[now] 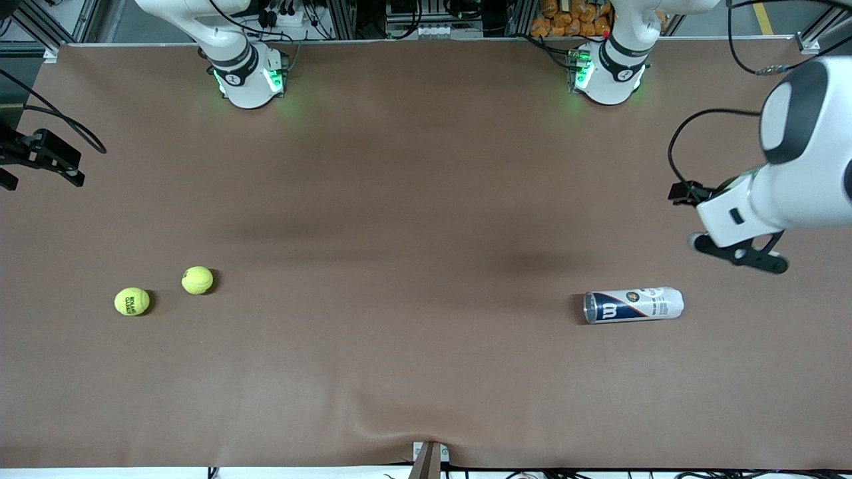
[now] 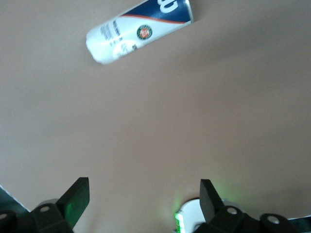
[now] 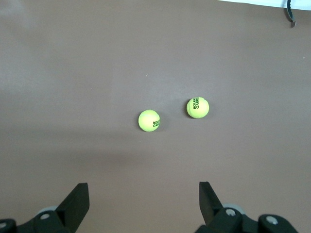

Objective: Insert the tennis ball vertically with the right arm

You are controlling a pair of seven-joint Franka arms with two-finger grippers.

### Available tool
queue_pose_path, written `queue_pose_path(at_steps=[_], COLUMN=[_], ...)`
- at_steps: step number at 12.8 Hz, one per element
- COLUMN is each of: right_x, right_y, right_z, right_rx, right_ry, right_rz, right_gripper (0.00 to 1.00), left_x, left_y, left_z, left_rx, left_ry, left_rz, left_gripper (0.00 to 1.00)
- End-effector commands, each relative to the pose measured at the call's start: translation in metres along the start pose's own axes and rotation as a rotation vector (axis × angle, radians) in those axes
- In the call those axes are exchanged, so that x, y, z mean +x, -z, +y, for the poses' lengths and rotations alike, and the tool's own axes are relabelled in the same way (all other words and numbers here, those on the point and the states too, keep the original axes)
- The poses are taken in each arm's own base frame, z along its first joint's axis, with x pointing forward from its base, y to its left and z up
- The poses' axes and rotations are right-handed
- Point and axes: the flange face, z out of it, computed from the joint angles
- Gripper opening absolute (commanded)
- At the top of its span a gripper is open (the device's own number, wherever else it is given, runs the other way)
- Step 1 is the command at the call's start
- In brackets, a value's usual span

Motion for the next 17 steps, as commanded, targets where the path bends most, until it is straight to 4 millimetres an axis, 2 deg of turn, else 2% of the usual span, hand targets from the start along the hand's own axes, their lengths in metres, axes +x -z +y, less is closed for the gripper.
queue_pose_path(at_steps=[1,4,6,7,9,11,14,17], right_x=[-0.006,-0.007,-0.006,-0.007,-0.007,-0.007,-0.013,-0.019], right_y=[-0.005,-0.028,-0.054,-0.067,-0.082,-0.104,-0.162,-0.216], right_z=[0.011,0.018,0.015,0.017,0.02,0.017,0.01,0.003], right_rx=[0.01,0.013,0.013,0.013,0.014,0.014,0.011,0.011], right_ry=[-0.029,-0.039,-0.034,-0.036,-0.042,-0.035,-0.023,-0.015], right_rz=[-0.025,-0.047,-0.038,-0.04,-0.046,-0.043,-0.003,0.02], right_gripper=[1.0,1.0,1.0,1.0,1.0,1.0,1.0,1.0], left_x=[0.026,0.058,0.08,0.095,0.117,0.137,0.156,0.168], left_y=[-0.018,-0.06,-0.091,-0.11,-0.148,-0.174,-0.208,-0.23], left_z=[-0.01,-0.018,-0.016,-0.008,-0.009,-0.004,-0.004,-0.002], left_rx=[0.061,0.115,0.179,0.212,0.249,0.3,0.324,0.35], left_ry=[-0.185,-0.327,-0.396,-0.453,-0.529,-0.595,-0.651,-0.709], left_rz=[0.014,-0.041,-0.103,-0.135,-0.185,-0.196,-0.189,-0.177], left_gripper=[1.0,1.0,1.0,1.0,1.0,1.0,1.0,1.0])
